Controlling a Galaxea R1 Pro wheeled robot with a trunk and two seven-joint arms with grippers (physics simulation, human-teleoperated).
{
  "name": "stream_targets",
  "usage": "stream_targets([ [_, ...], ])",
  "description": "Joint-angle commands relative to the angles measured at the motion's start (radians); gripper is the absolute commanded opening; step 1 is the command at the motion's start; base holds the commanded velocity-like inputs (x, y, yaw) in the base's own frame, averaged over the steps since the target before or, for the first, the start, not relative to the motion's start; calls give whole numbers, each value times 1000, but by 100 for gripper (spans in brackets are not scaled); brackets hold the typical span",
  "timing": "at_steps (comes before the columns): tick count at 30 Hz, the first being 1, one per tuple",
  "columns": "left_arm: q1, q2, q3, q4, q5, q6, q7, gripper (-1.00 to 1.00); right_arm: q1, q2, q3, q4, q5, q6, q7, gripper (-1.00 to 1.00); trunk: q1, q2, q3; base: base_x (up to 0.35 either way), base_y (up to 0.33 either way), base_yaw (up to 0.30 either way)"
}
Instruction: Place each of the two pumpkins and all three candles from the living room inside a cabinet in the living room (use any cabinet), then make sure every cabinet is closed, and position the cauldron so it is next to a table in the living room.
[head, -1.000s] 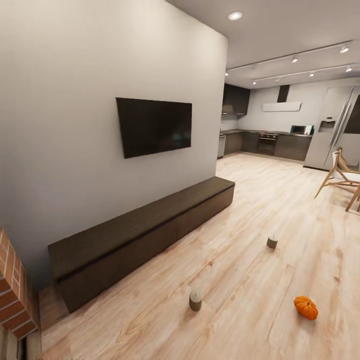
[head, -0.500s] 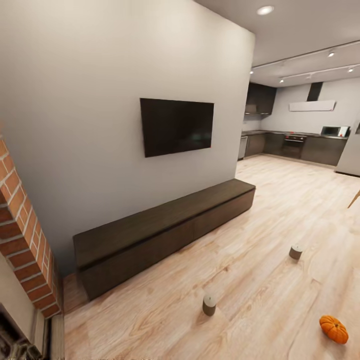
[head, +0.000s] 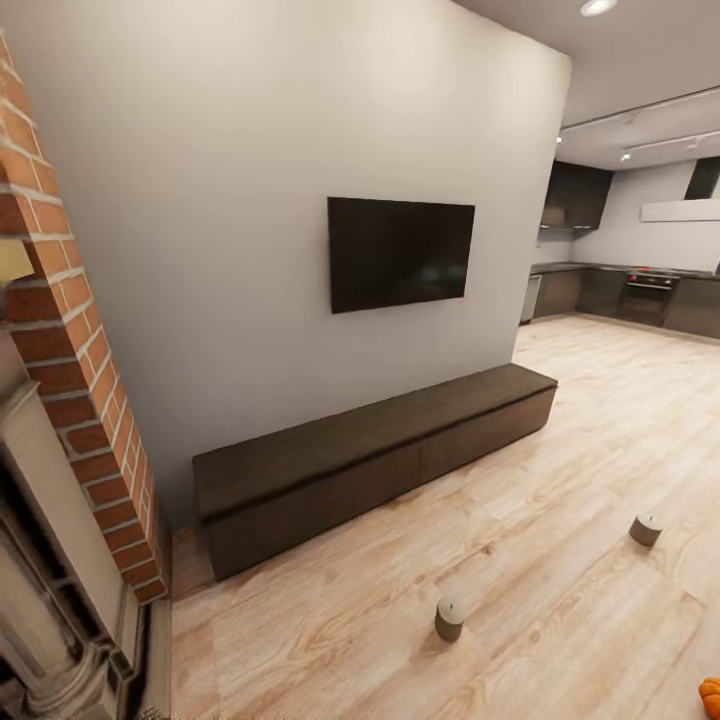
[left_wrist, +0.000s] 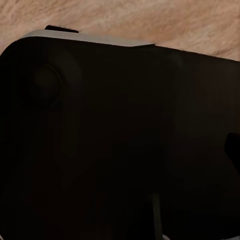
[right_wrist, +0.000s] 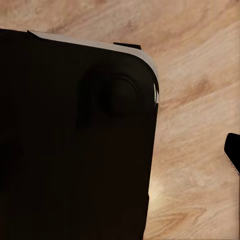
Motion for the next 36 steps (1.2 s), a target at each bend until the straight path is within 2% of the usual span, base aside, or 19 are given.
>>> stream_targets([
  [1,0,0,1,-1,7,-1,0,100,0,0,0,2,10,-5,-4,100,0,0,-1,0,0,259],
  [9,0,-1,1,-2,8,-1,0,100,0,0,0,2,9,-5,-4,100,0,0,-1,50,-9,259],
  [20,0,-2,0,-1,8,-1,0,100,0,1,0,2,9,-6,-4,100,0,0,-1,83,-182,259],
  [36,0,-2,0,-2,8,-1,0,100,-1,1,0,2,9,-8,-4,100,0,0,-1,5,-20,259],
])
